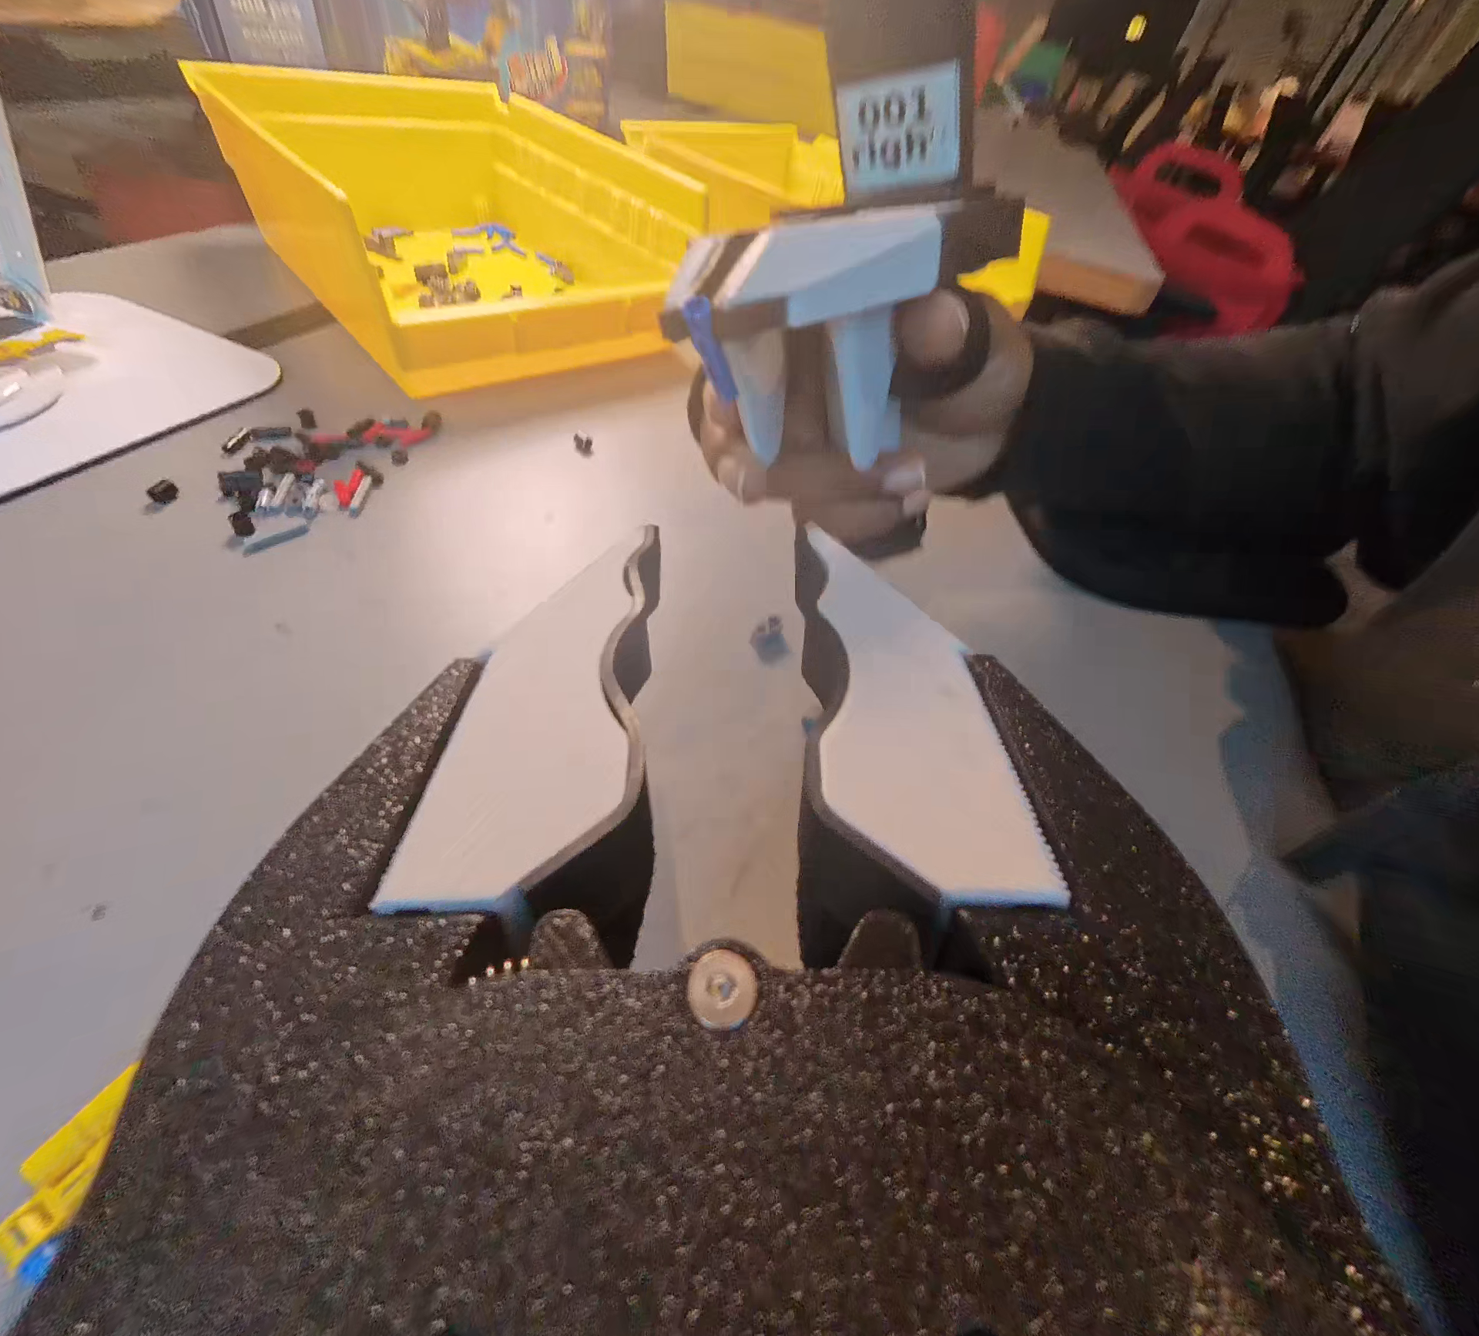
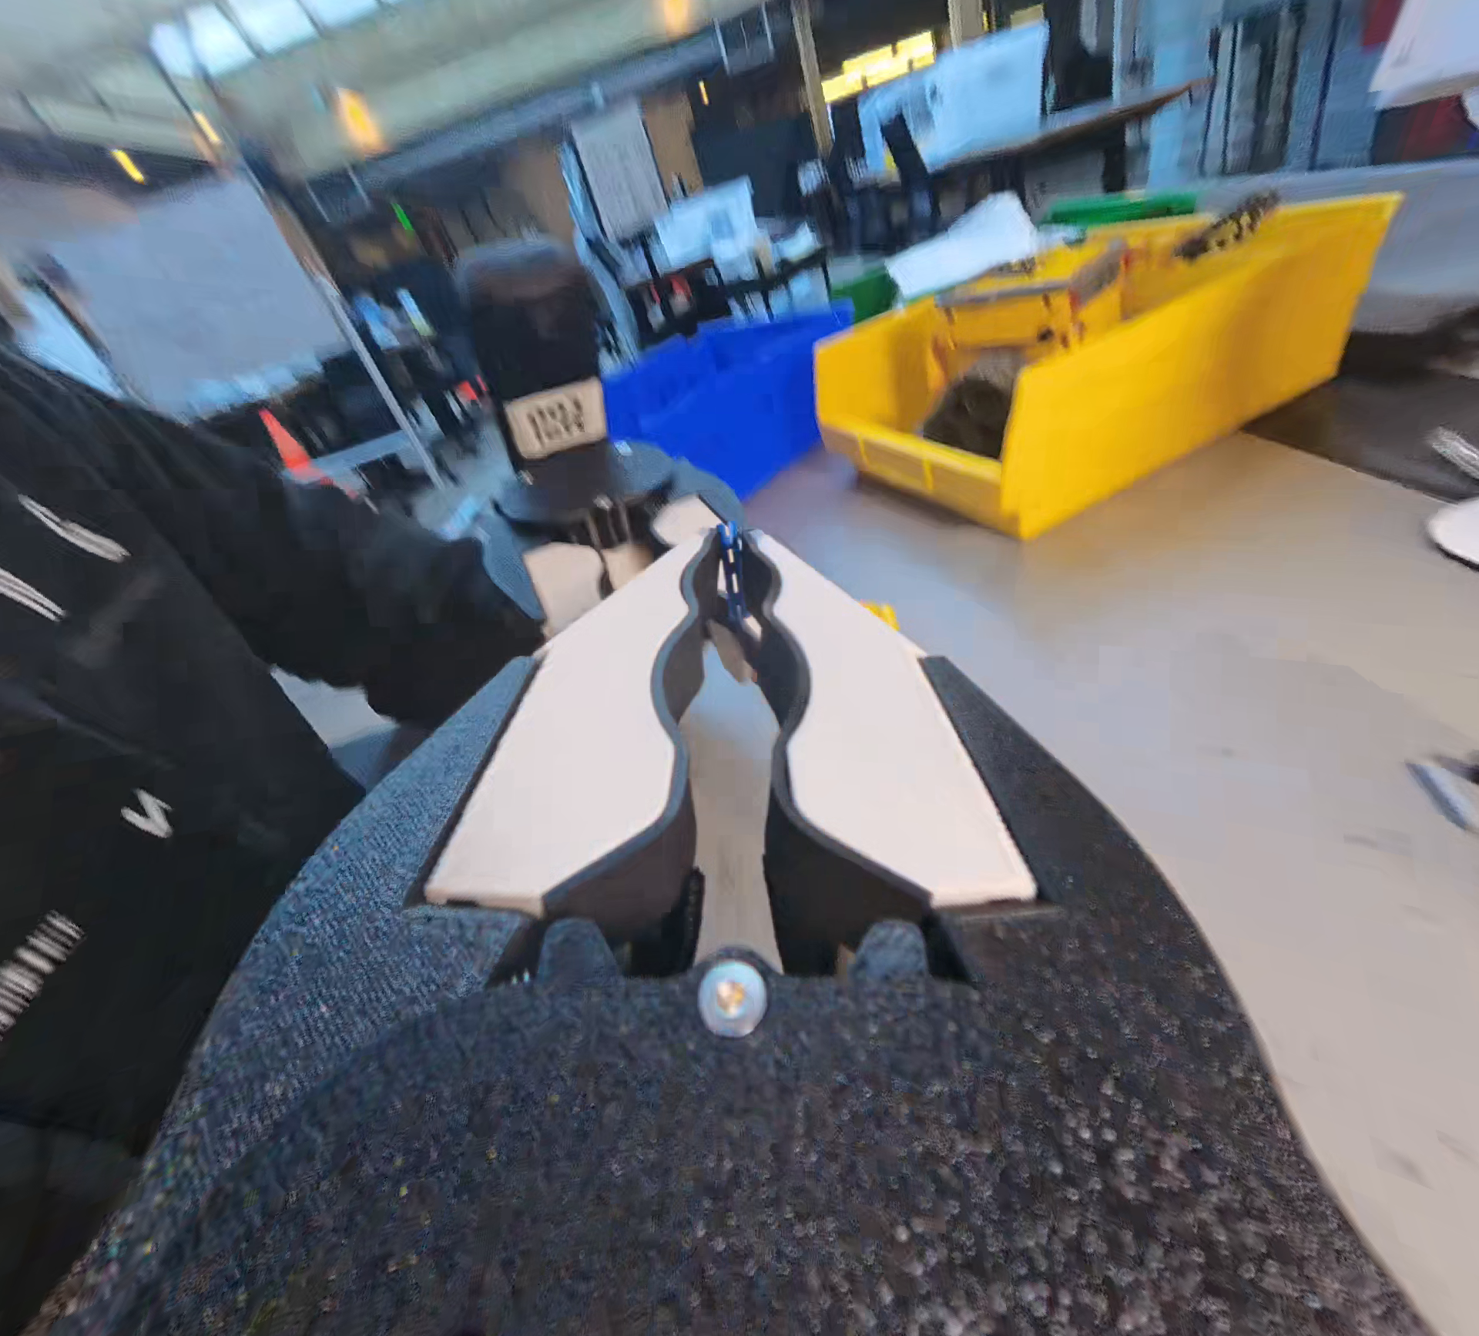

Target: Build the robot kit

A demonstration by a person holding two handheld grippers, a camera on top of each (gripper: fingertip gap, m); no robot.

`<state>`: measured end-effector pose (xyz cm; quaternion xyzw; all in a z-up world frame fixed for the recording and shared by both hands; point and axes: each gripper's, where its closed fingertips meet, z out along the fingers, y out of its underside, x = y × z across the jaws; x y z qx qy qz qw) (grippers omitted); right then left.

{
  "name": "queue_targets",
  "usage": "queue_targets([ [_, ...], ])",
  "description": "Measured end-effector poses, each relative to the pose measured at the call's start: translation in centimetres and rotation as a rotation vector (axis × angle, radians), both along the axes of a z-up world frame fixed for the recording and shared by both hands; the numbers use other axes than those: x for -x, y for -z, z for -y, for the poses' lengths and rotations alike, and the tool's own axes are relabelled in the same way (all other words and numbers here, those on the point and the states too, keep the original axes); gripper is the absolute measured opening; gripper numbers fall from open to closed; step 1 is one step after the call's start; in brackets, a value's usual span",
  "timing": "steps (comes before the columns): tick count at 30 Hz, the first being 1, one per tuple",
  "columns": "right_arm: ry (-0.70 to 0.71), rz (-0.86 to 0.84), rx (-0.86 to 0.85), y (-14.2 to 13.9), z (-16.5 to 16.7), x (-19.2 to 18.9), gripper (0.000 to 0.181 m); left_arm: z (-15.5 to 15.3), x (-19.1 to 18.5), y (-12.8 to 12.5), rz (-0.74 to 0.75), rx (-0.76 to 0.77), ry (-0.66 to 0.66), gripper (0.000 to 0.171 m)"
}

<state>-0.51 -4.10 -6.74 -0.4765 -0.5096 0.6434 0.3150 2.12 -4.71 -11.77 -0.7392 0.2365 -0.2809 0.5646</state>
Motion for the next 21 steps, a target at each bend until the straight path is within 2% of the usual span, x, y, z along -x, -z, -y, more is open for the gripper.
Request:
queue_targets([
  [2, -0.022, -0.088, 0.117, -1.4, 1.1, 0.1, 0.005, 0.0, -0.3, -1.9, 0.084, -0.038, -0.006, 0.031],
  [4, -0.031, -0.120, 0.137, -1.7, 1.8, 0.1, 0.005, 0.4, -0.4, -3.2, 0.112, -0.086, -0.001, 0.024],
  [8, -0.055, -0.127, 0.146, -1.5, 2.2, -0.1, 0.005, 0.8, 0.2, -4.0, 0.084, -0.139, -0.027, 0.001],
  [9, -0.063, -0.132, 0.174, -1.6, 2.1, -0.1, 0.005, 1.0, 0.2, -4.1, 0.083, -0.137, -0.019, 0.000],
  [16, -0.055, -0.143, 0.171, -2.0, 2.0, -1.2, 0.005, 1.5, 0.5, -4.1, 0.038, -0.151, -0.024, 0.000],
  [21, -0.024, -0.177, 0.226, -2.4, 1.9, -2.1, 0.005, 1.3, -0.3, -3.9, 0.069, -0.130, -0.001, 0.022],
])
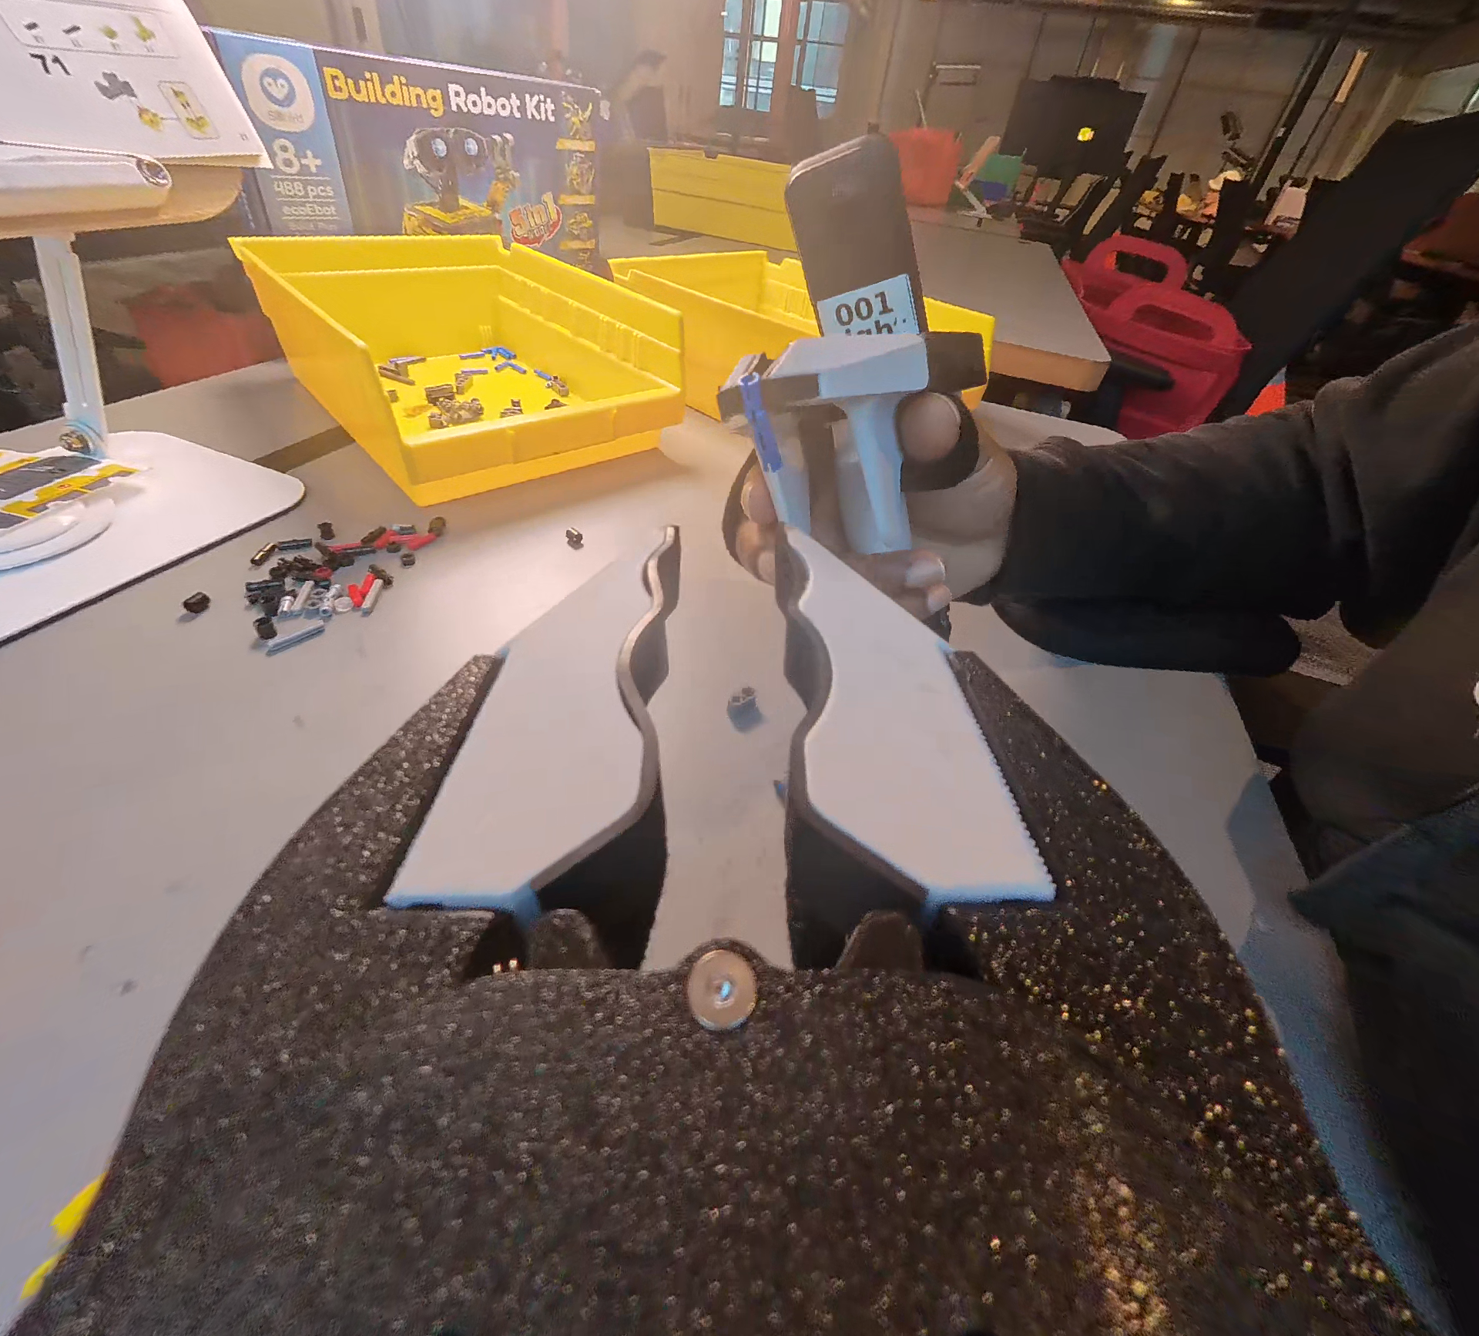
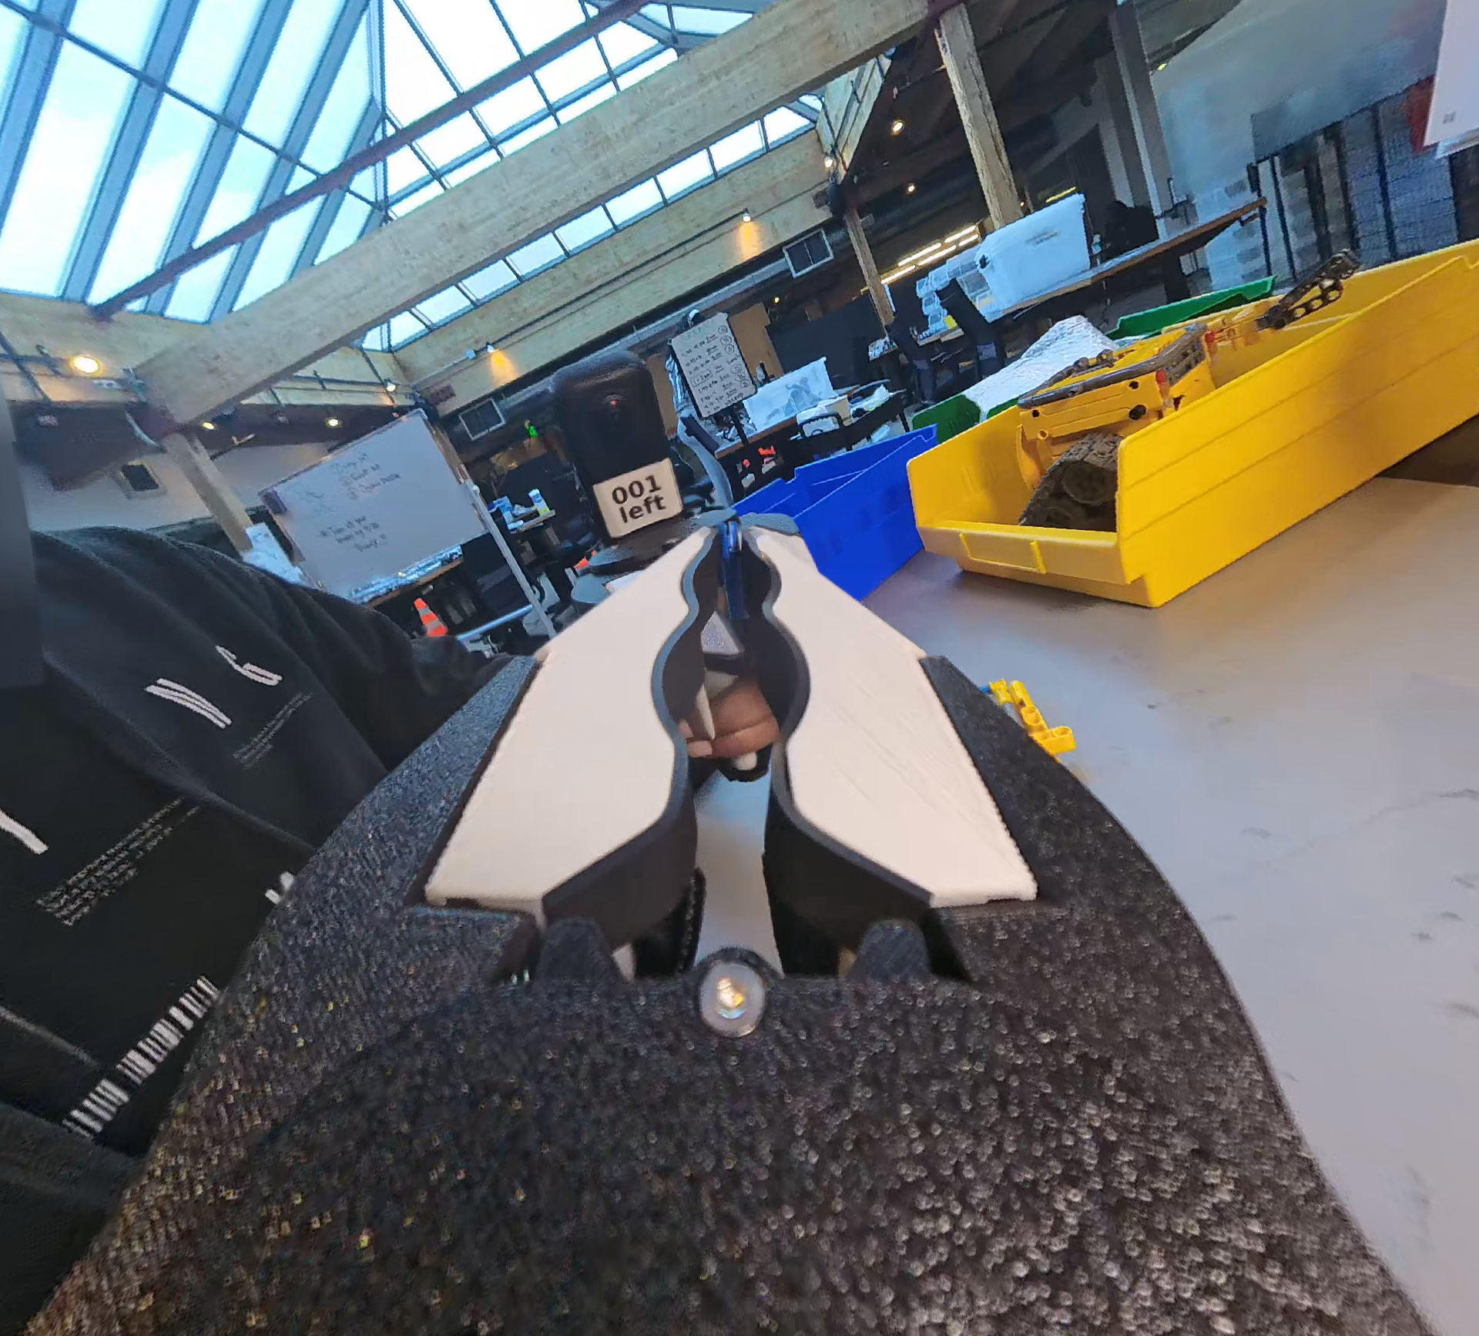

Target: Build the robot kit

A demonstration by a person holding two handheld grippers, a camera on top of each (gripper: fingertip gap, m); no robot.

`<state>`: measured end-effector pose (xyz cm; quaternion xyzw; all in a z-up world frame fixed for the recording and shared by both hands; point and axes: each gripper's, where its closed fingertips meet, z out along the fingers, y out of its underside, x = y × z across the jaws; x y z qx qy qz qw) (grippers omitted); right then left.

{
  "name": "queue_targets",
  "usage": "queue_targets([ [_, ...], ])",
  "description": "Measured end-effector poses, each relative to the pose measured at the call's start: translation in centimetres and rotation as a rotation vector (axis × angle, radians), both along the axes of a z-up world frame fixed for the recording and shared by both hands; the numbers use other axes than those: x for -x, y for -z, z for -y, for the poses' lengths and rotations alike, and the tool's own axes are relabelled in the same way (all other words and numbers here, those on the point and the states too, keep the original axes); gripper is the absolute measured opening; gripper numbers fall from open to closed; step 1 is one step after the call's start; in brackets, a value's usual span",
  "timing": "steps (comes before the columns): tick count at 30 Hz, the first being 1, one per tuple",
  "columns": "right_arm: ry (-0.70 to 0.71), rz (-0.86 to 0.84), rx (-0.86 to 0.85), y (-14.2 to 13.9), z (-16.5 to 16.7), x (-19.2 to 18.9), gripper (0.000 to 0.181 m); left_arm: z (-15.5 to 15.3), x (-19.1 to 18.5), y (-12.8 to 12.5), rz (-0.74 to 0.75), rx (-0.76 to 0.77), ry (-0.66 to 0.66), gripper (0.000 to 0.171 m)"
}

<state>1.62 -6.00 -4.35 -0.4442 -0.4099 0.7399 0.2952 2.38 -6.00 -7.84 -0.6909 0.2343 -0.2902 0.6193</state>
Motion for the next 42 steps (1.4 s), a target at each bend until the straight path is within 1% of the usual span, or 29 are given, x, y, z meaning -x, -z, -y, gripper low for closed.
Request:
queue_targets([
  [6, 0.027, -0.046, 0.123, 0.0, -0.4, -0.3, 0.004, -0.2, -1.3, -1.0, 0.044, -0.011, 0.029, 0.021],
  [8, 0.027, -0.048, 0.128, 0.3, -0.3, -0.2, 0.004, -0.3, -1.4, -1.1, 0.071, 0.004, 0.043, 0.016],
  [9, 0.026, -0.049, 0.122, 0.4, -0.2, -0.1, 0.004, -0.3, -1.4, -1.1, 0.080, 0.011, 0.045, 0.007],
  [10, 0.024, -0.048, 0.114, 0.5, -0.1, -0.1, 0.005, -0.3, -1.4, -1.1, 0.082, 0.016, 0.053, 0.004],
  [12, 0.018, -0.040, 0.098, 0.6, -0.2, -0.1, 0.004, -0.1, -1.3, -1.0, 0.076, 0.024, 0.066, 0.004],
  [14, 0.004, -0.027, 0.039, 0.7, -0.3, -0.3, 0.003, 0.0, -1.1, -0.8, 0.043, 0.024, 0.074, 0.003],
  [18, -0.041, 0.075, -0.243, 1.8, -0.1, -1.4, 0.000, 0.4, -0.8, 0.4, -0.135, -0.001, 0.066, 0.003],
  [19, -0.030, 0.099, -0.314, 2.1, -0.3, -1.7, 0.001, 0.4, -0.8, 0.9, -0.187, -0.007, 0.063, 0.003],
  [20, -0.023, 0.116, -0.373, 2.4, -0.3, -1.9, 0.007, 0.4, -0.9, 1.3, -0.232, -0.012, 0.062, 0.003],
  [22, -0.037, 0.159, -0.470, 3.1, 0.0, -2.2, 0.012, 0.5, -1.4, 2.1, -0.299, -0.012, 0.073, 0.003],
  [26, -0.059, 0.246, -0.626, 5.2, 1.0, -2.2, 0.013, 0.6, -2.3, 3.6, -0.380, -0.002, 0.104, 0.003],
  [28, -0.050, 0.259, -0.655, 5.6, 1.0, -2.1, 0.005, 0.7, -2.6, 4.1, -0.393, 0.008, 0.119, 0.003],
  [30, -0.068, 0.283, -0.653, 6.0, 1.0, -2.3, 0.005, 0.6, -2.7, 4.3, -0.388, 0.016, 0.125, 0.003],
  [38, -0.082, 0.289, -0.607, 6.0, 0.6, -2.6, 0.006, 0.4, -3.1, 4.1, -0.329, 0.033, 0.147, 0.003],
  [42, -0.091, 0.295, -0.595, 6.2, 0.6, -2.6, 0.006, 0.4, -3.1, 4.2, -0.323, 0.034, 0.151, 0.003],
])
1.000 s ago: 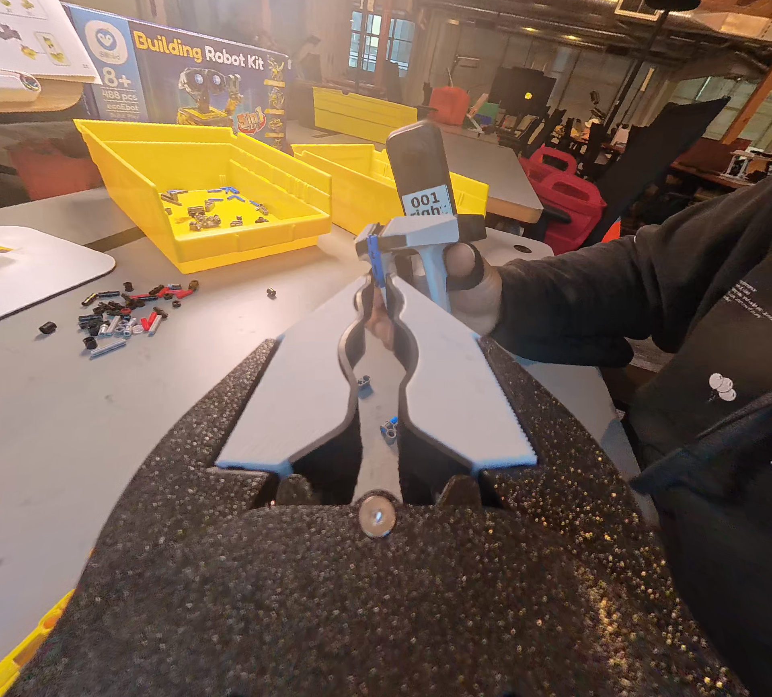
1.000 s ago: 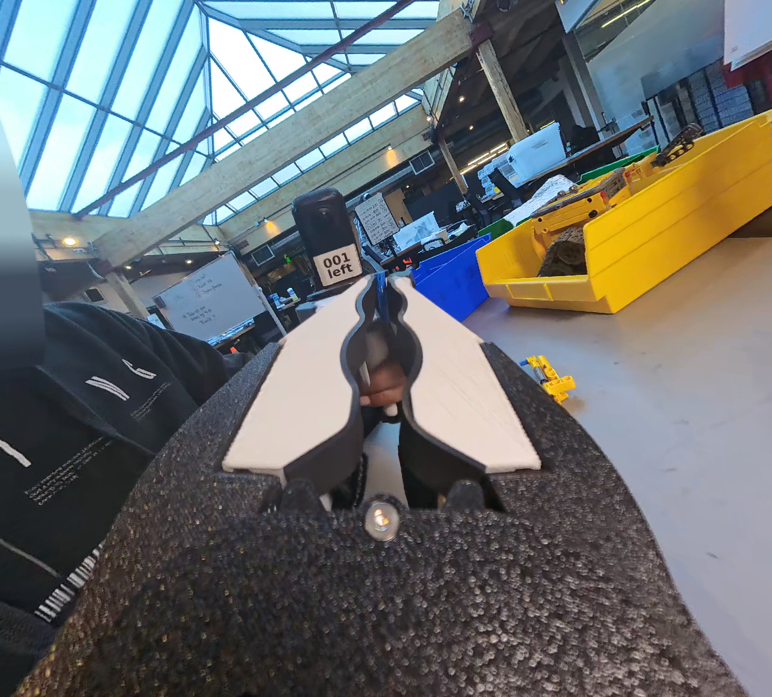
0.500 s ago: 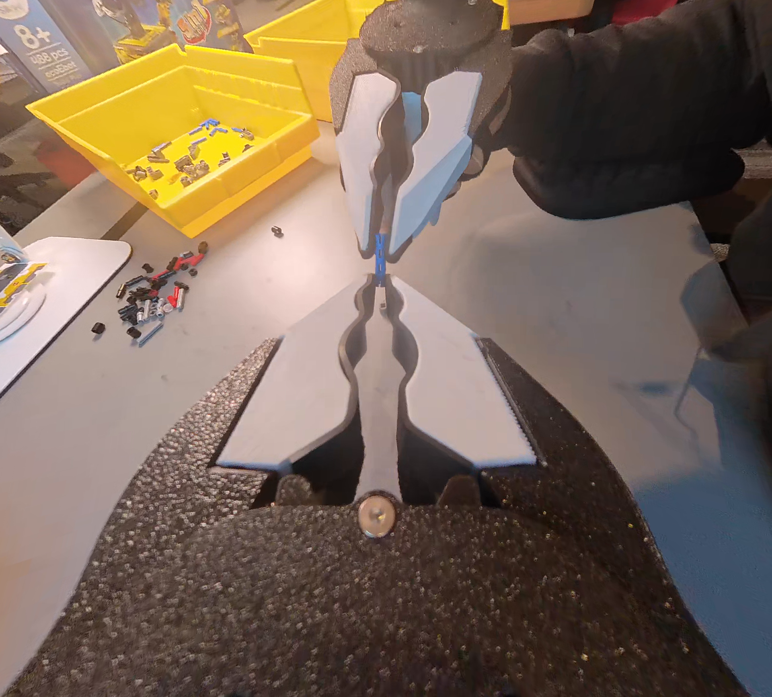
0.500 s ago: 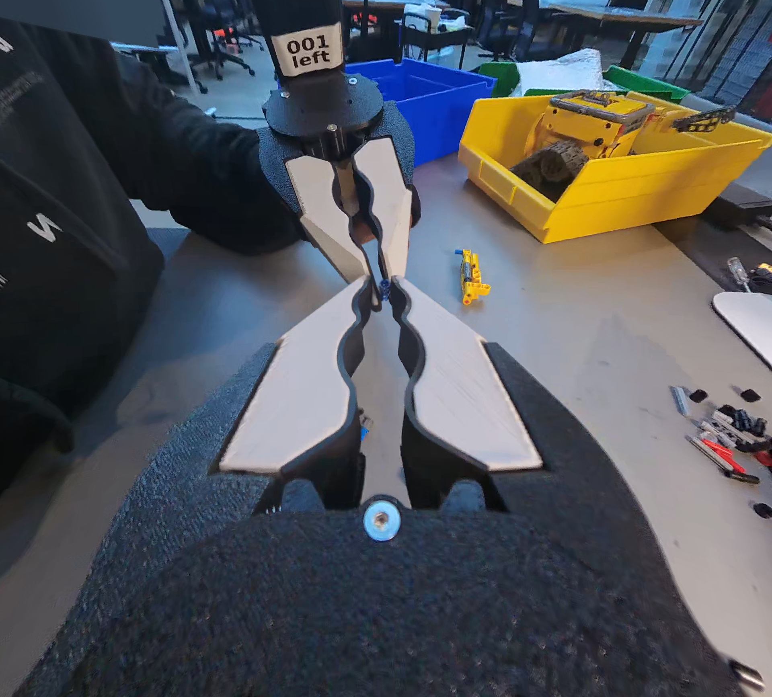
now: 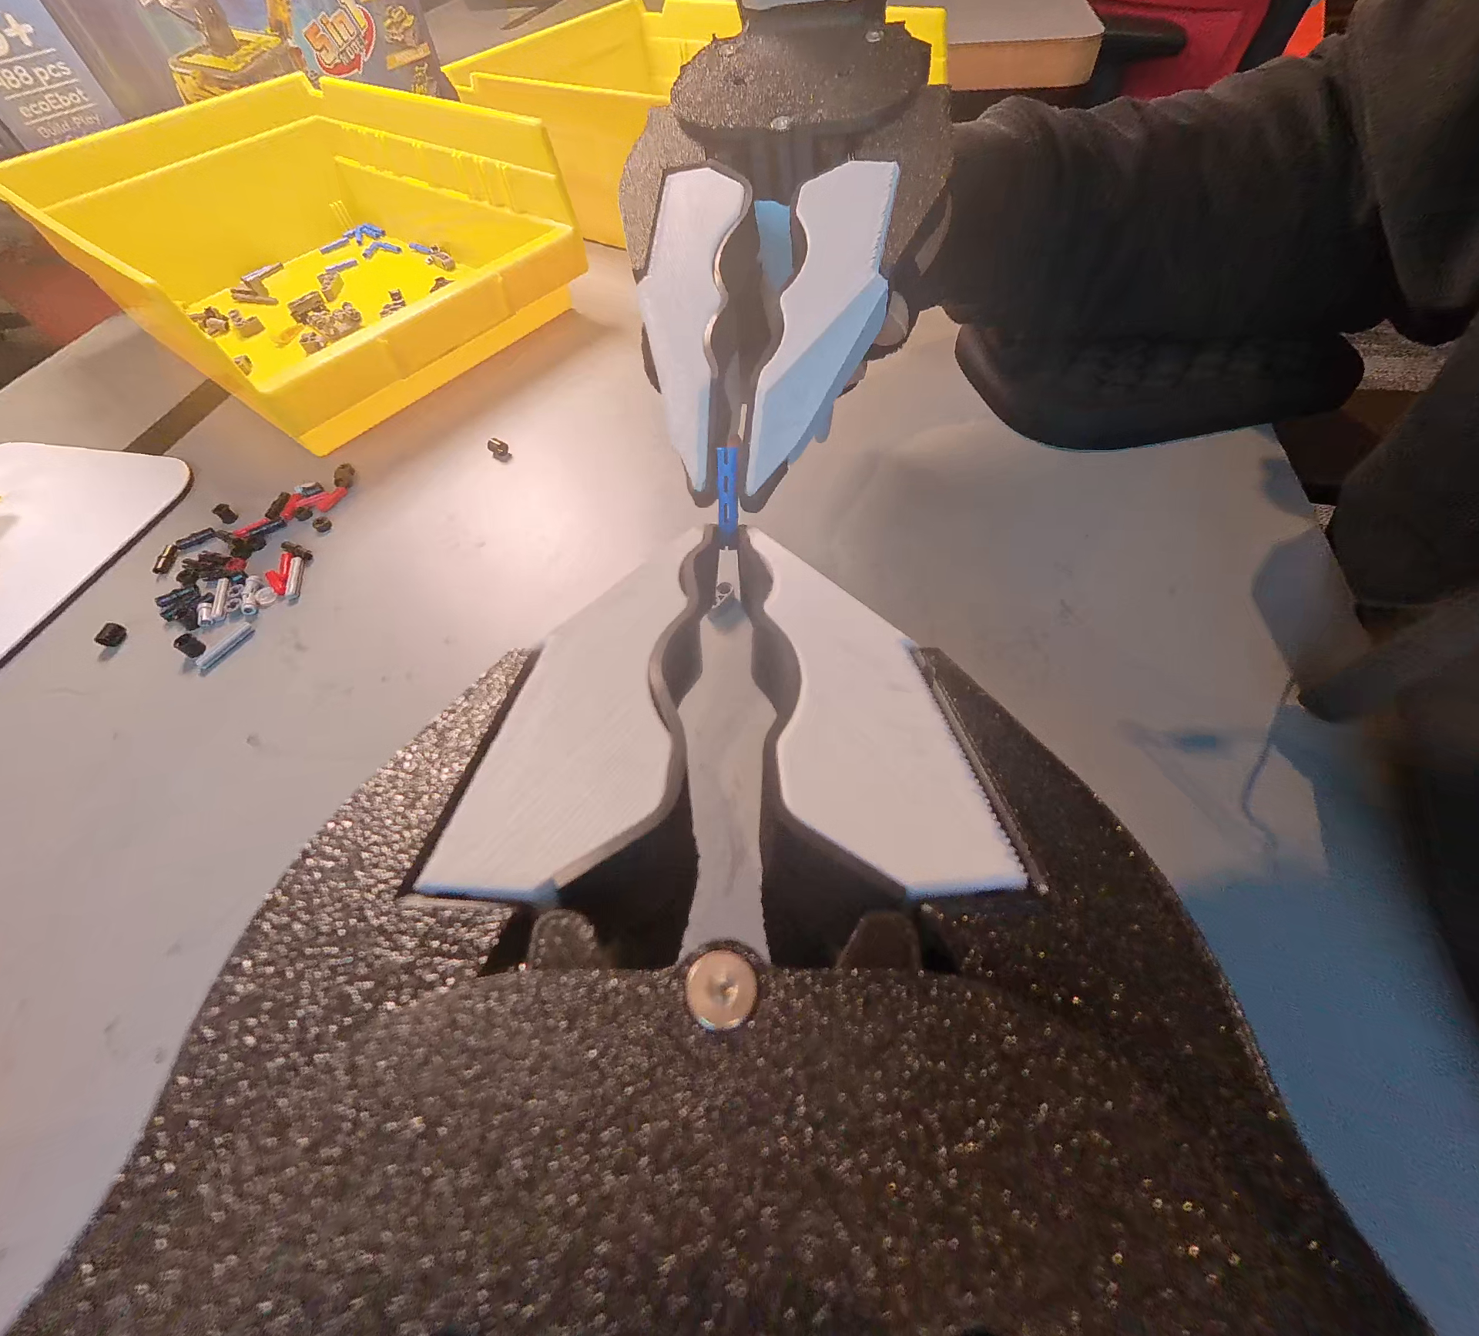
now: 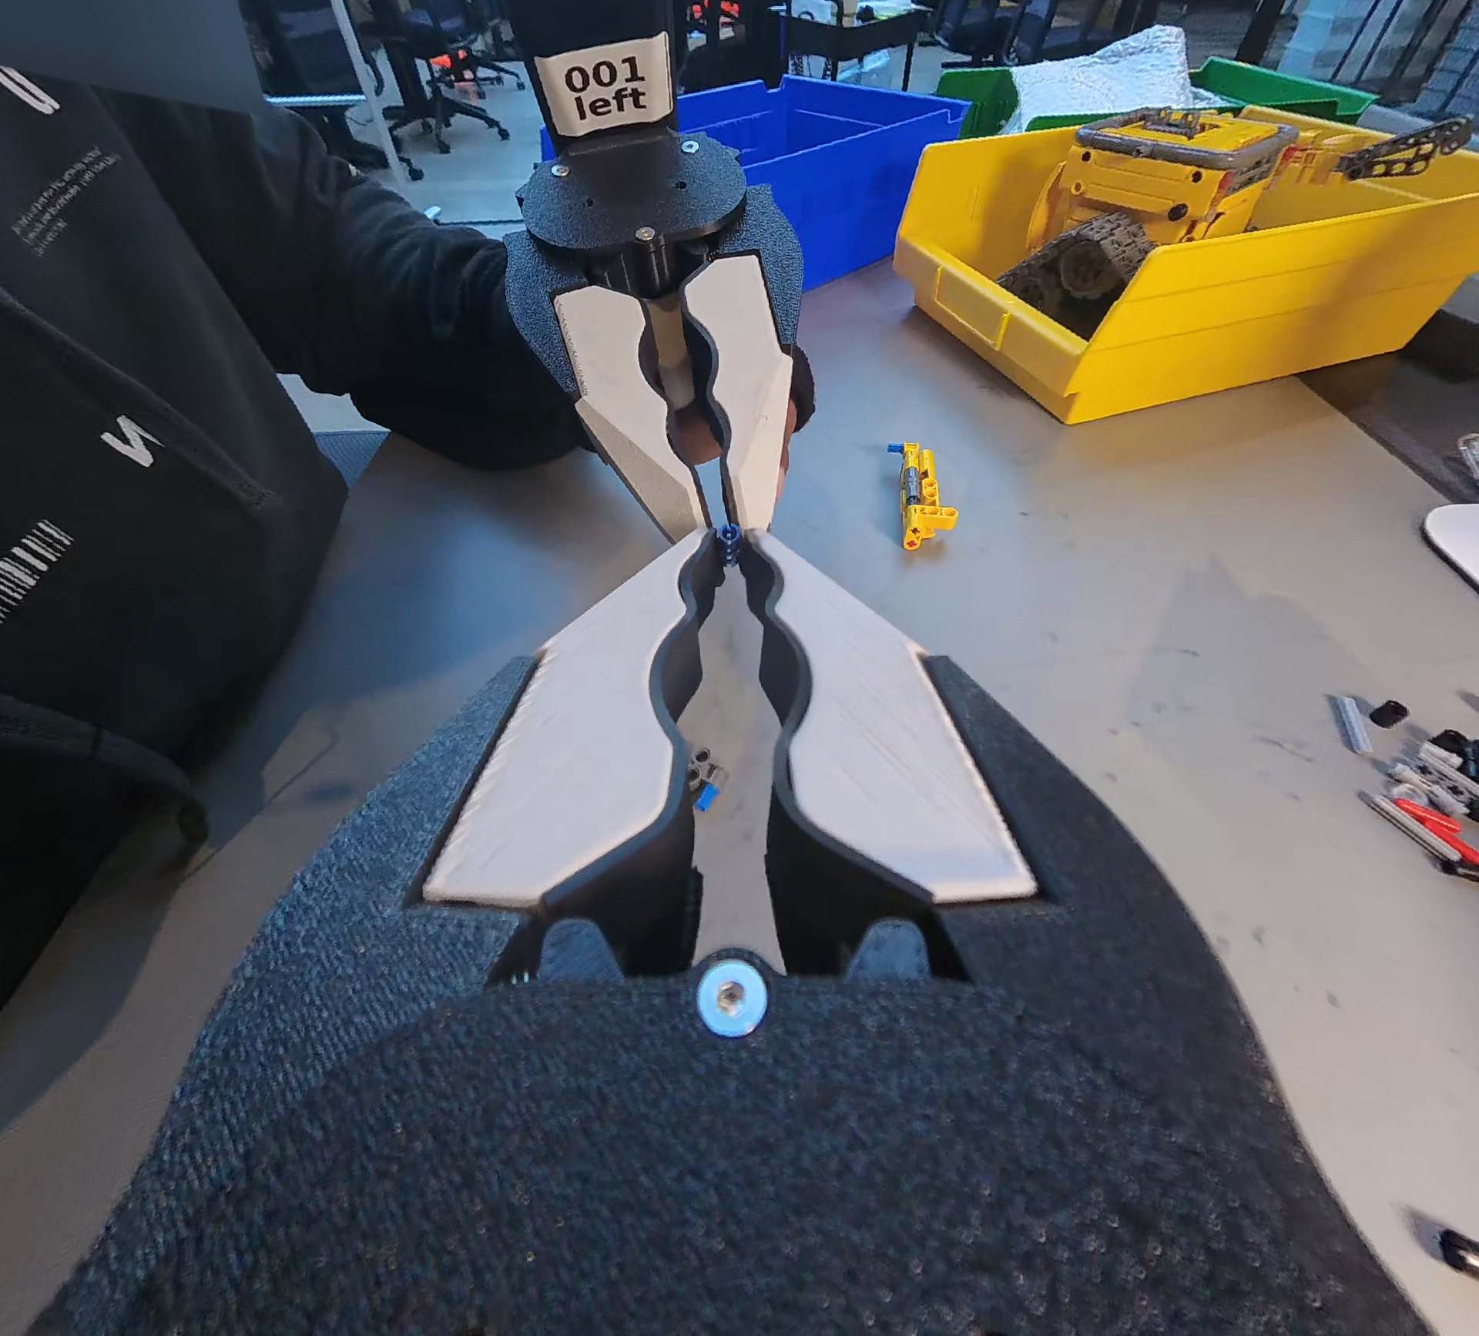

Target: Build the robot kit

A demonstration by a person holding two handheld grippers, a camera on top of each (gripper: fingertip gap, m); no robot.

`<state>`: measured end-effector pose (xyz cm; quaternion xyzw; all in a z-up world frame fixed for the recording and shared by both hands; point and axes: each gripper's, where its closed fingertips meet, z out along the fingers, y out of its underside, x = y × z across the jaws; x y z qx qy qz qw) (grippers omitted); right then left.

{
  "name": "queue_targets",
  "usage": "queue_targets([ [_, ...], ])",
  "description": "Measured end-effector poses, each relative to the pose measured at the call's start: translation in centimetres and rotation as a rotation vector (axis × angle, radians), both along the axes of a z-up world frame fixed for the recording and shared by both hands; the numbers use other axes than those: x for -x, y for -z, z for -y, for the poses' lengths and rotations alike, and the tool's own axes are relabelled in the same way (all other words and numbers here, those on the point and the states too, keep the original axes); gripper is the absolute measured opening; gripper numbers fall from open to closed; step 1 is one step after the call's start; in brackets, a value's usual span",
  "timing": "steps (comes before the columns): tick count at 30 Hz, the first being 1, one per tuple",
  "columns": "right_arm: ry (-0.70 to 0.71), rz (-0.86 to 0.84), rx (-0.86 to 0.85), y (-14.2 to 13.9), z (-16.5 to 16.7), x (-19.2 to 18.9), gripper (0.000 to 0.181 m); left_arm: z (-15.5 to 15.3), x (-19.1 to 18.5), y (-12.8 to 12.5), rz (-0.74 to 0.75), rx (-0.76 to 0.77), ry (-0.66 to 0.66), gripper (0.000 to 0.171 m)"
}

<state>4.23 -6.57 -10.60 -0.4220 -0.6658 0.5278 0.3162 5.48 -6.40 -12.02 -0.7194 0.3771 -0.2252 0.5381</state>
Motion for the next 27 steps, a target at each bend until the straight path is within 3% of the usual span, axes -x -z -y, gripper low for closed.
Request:
queue_targets([
  [9, 0.011, 0.032, -0.034, 0.2, -0.6, -0.4, 0.005, -0.5, 0.0, 0.1, 0.033, 0.007, -0.013, 0.006],
  [15, 0.133, 0.180, -0.188, 1.5, -4.8, -3.1, 0.005, -2.1, 0.1, 4.1, -0.095, 0.193, 0.021, 0.025],
  [21, 0.134, 0.334, -0.201, 4.9, -5.6, -4.1, 0.005, -3.6, -1.6, 7.5, -0.169, 0.394, 0.143, 0.028],
  [27, 0.129, 0.361, -0.176, 5.8, -5.8, -4.3, 0.005, -4.6, -2.3, 8.8, -0.255, 0.386, 0.197, 0.028],
])
